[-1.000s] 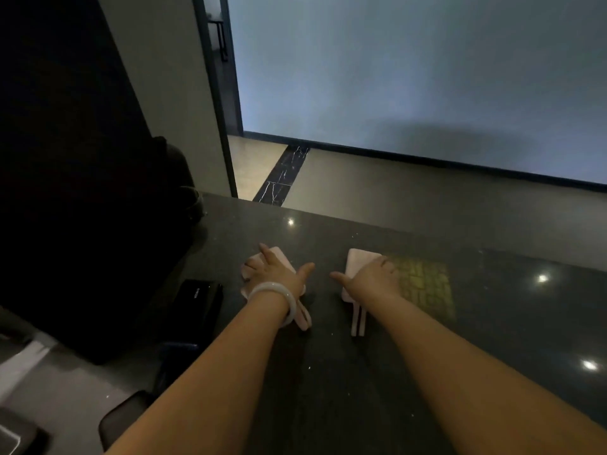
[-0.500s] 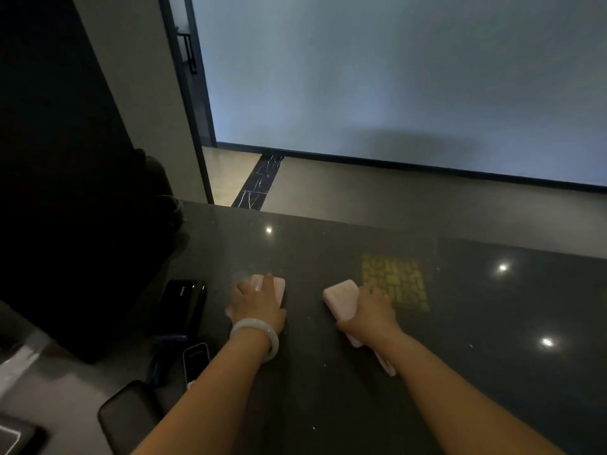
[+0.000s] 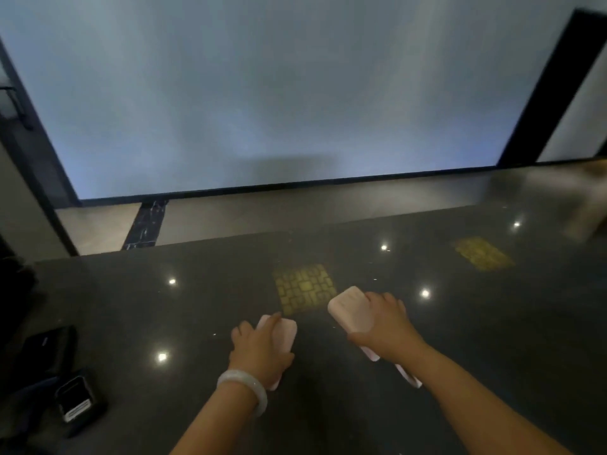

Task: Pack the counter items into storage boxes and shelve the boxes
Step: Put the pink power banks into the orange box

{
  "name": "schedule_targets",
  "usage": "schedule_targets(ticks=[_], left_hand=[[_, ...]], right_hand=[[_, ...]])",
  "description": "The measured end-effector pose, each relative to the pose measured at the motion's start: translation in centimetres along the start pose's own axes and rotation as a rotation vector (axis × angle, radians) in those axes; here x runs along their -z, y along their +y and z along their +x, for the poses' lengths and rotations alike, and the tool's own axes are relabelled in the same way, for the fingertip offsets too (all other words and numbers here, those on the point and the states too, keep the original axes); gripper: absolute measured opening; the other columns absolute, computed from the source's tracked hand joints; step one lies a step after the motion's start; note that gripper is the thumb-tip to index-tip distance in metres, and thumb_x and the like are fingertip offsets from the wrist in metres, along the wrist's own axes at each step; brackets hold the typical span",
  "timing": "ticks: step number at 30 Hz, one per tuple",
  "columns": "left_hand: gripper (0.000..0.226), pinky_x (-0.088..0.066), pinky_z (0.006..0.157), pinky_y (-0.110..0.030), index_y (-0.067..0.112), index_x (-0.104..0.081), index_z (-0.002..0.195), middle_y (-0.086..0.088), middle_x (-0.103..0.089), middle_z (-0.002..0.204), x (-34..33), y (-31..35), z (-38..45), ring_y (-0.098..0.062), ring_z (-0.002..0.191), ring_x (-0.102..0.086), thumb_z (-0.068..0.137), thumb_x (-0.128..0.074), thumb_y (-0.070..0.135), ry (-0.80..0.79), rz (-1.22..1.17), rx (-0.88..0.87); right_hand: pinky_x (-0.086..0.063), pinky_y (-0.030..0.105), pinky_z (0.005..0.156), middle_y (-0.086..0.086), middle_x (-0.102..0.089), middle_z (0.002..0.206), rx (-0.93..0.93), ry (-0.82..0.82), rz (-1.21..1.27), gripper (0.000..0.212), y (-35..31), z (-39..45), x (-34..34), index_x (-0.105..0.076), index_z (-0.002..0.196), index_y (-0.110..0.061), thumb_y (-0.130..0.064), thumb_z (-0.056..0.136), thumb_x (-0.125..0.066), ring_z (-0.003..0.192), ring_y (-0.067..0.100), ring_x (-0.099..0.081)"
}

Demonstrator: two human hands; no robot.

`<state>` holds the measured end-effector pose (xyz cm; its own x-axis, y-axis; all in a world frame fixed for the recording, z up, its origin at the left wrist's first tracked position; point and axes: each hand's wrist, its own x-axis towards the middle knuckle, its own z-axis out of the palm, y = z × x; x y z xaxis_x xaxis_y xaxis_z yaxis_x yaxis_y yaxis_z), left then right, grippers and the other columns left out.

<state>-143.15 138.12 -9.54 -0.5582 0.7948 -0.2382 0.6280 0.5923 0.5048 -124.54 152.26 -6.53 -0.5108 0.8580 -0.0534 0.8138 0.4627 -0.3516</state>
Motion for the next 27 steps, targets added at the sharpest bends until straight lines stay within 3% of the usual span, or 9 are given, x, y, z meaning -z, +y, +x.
schedule_targets(ticks=[6,14,17,19,22,27], left_hand=[[0.073,-0.037,0.104,-0.043,0.038,-0.028,0.144,-0.010,-0.034,0.135,-4.2,12.5,-4.0,-0.031,0.130,-0.025,0.082,-0.065,0.047,0.024,0.006,-0.231],[0.070,-0.034,0.102,-0.036,0.041,-0.026,0.143,-0.006,-0.039,0.132,-14.0,29.8,-11.7,-0.027,0.125,-0.033,0.083,-0.062,0.048,0.009,0.055,-0.569],[0.052,-0.031,0.090,-0.032,0.043,-0.031,0.131,0.003,-0.044,0.118,-17.7,35.0,-14.7,-0.024,0.113,-0.039,0.086,-0.058,0.044,0.031,0.091,-0.790],[0.053,-0.025,0.085,-0.030,0.044,-0.029,0.127,0.006,-0.035,0.105,-20.2,37.7,-16.4,-0.017,0.099,-0.031,0.083,-0.061,0.044,0.008,0.028,-0.825],[0.068,-0.031,0.086,-0.028,0.044,-0.028,0.135,0.006,-0.030,0.107,-23.3,40.6,-18.0,-0.010,0.101,-0.020,0.079,-0.067,0.050,-0.026,-0.020,-0.855],[0.070,-0.044,0.086,-0.031,0.055,-0.022,0.130,0.010,-0.028,0.114,-27.4,45.1,-21.9,-0.012,0.115,-0.028,0.077,-0.068,0.053,-0.145,-0.050,-0.943]], right_hand=[[-0.026,0.028,0.080,-0.006,-0.054,0.112,-0.050,0.139,-0.160,0.069,11.1,-5.9,7.8,-0.046,0.122,-0.020,-0.056,0.065,-0.065,0.104,0.017,-0.045],[-0.030,0.035,0.101,-0.006,-0.047,0.127,-0.164,0.278,-0.155,0.083,26.8,-17.3,17.1,-0.035,0.136,-0.021,-0.054,0.069,-0.068,0.116,0.015,-0.041],[-0.030,0.037,0.104,-0.005,-0.045,0.130,-0.213,0.301,-0.141,0.087,32.7,-21.5,19.2,-0.032,0.139,-0.021,-0.057,0.068,-0.068,0.119,0.016,-0.039],[-0.032,0.036,0.102,-0.006,-0.043,0.129,-0.275,0.313,-0.104,0.091,36.2,-24.1,20.2,-0.031,0.138,-0.024,-0.060,0.064,-0.069,0.118,0.015,-0.038],[-0.034,0.034,0.097,-0.005,-0.040,0.128,-0.369,0.324,-0.075,0.097,40.3,-27.4,21.5,-0.029,0.140,-0.027,-0.059,0.060,-0.073,0.115,0.013,-0.037],[-0.038,0.035,0.091,-0.006,-0.037,0.130,-0.540,0.329,-0.003,0.101,46.6,-33.3,22.9,-0.026,0.143,-0.030,-0.055,0.059,-0.077,0.116,0.014,-0.035]])
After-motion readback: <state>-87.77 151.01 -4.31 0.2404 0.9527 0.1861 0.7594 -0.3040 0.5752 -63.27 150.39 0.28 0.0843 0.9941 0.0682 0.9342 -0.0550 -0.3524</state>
